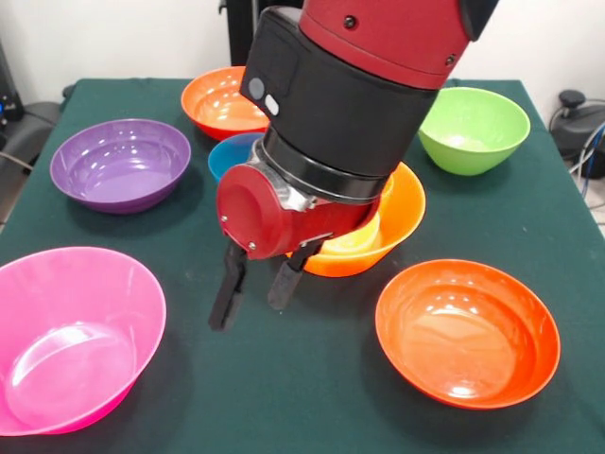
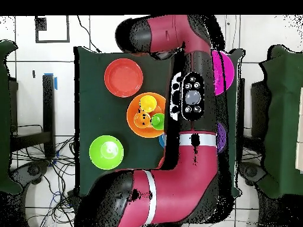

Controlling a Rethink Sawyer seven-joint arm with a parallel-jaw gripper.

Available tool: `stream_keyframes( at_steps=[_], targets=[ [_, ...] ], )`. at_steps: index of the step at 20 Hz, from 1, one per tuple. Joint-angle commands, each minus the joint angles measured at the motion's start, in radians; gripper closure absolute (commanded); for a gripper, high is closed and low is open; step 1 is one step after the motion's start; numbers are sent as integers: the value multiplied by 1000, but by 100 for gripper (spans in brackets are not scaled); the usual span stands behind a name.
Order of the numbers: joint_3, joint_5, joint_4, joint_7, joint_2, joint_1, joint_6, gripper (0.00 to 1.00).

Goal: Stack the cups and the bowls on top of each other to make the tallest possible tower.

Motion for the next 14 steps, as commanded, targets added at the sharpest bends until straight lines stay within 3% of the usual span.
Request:
stream_keyframes(
  at_steps=[1, 8, 14],
  targets=[
    [-15, -58, 77, -185, 59, -12, -34, 0],
    [-28, -66, 47, -193, 83, -12, -21, 0],
    [-40, -94, -42, -208, 143, -8, 5, 0]
  ],
)
